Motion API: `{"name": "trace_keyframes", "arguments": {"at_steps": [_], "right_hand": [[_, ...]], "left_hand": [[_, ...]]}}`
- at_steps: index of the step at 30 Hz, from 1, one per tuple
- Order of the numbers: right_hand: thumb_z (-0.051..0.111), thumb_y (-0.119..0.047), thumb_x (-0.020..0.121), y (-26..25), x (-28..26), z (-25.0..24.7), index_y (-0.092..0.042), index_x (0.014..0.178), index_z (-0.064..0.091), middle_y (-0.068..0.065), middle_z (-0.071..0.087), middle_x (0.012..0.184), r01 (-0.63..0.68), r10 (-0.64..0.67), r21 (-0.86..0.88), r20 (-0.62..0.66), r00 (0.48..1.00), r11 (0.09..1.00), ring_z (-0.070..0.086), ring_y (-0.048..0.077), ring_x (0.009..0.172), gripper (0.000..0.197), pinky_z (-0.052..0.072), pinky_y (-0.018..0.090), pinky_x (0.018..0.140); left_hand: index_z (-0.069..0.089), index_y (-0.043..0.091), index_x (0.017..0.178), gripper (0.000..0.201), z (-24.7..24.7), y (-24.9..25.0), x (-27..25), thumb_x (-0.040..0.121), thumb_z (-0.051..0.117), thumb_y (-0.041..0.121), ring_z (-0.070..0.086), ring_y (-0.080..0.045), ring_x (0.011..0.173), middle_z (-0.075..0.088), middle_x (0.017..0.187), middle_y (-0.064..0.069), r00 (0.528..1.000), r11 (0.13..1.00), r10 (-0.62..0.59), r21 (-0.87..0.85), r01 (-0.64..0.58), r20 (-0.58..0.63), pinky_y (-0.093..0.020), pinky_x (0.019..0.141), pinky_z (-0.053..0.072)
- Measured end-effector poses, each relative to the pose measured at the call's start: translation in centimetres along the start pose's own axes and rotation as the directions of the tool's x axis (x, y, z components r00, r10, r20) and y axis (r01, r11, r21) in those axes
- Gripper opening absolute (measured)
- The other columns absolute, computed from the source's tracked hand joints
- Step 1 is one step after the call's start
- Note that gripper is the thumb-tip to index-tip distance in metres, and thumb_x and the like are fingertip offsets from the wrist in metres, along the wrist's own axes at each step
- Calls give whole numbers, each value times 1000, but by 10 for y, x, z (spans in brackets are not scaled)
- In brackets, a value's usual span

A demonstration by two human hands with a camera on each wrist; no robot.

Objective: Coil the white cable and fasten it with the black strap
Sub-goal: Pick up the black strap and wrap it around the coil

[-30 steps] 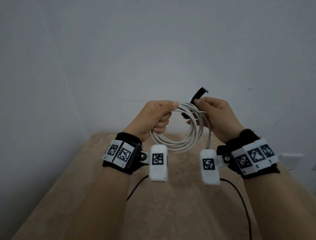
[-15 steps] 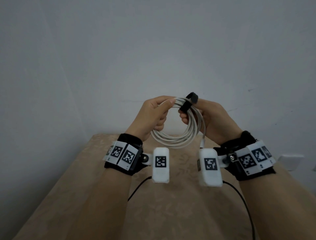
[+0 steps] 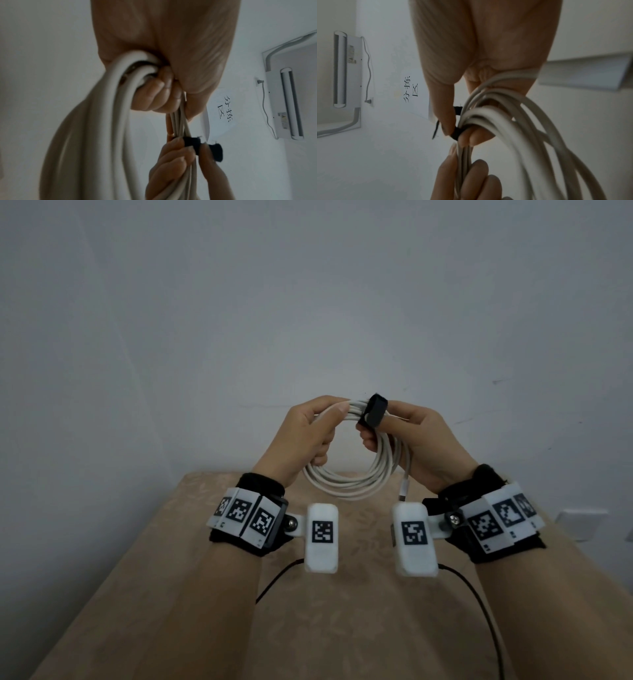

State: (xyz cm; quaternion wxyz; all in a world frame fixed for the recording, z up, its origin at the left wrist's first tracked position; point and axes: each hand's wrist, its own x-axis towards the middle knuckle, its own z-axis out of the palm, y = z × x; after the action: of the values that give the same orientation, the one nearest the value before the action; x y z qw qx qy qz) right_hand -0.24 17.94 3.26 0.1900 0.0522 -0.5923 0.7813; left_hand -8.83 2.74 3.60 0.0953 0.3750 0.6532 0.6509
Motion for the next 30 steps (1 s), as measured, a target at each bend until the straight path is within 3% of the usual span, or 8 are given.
{"name": "trace_keyframes", "arguments": {"at_steps": [3,6,10,13,18,24,30], "right_hand": [[63,-11,82,-1,0,1,4,105,66,13,68,80,11,-12,-16,-11,1000,1000,61,15,62,27,53,22,61],[58,-6,88,-1,0,1,0,100,69,12,68,77,3,-5,-59,-25,1000,998,57,13,57,17,51,20,57],[58,0,87,-2,-1,0,-1,101,69,14,64,72,-21,21,-137,0,1000,990,54,12,52,18,49,19,55],[61,-3,80,-3,-1,-1,1,105,67,14,64,74,-42,45,-122,22,999,992,52,11,51,26,46,19,53],[55,6,85,-8,-2,-2,-1,101,60,7,58,62,-92,91,-59,-13,996,994,47,14,46,18,40,22,47],[55,3,87,-7,-2,0,-2,110,55,9,54,62,-127,125,-41,-45,991,991,45,15,44,24,39,24,44],[52,6,88,-8,-1,-1,1,116,56,16,59,64,-107,101,-88,-70,992,990,45,18,45,28,41,24,45]], "left_hand": [[67,18,104,20,1,4,-2,100,48,22,21,-8,41,28,49,9,1000,1000,16,20,-17,18,-22,42,22],[64,13,103,18,0,7,-3,100,47,20,34,-10,40,41,53,5,999,996,17,84,-22,51,-24,43,35],[62,8,103,18,-6,15,-4,99,46,16,56,-15,57,62,75,-2,994,960,-14,278,-17,110,-18,54,45],[61,8,108,18,-4,17,-4,98,48,15,60,-15,63,67,89,-5,988,953,-29,302,-18,150,-27,64,52],[56,20,116,26,7,15,-7,91,64,20,45,-3,49,58,78,11,986,958,3,282,-51,167,-24,47,39],[60,24,121,32,10,11,-6,89,66,19,44,-1,48,57,67,18,986,956,47,278,-92,163,-21,46,37],[61,15,121,30,17,13,-6,92,62,12,51,12,50,61,72,15,979,936,162,295,-193,125,-4,49,36]]}}
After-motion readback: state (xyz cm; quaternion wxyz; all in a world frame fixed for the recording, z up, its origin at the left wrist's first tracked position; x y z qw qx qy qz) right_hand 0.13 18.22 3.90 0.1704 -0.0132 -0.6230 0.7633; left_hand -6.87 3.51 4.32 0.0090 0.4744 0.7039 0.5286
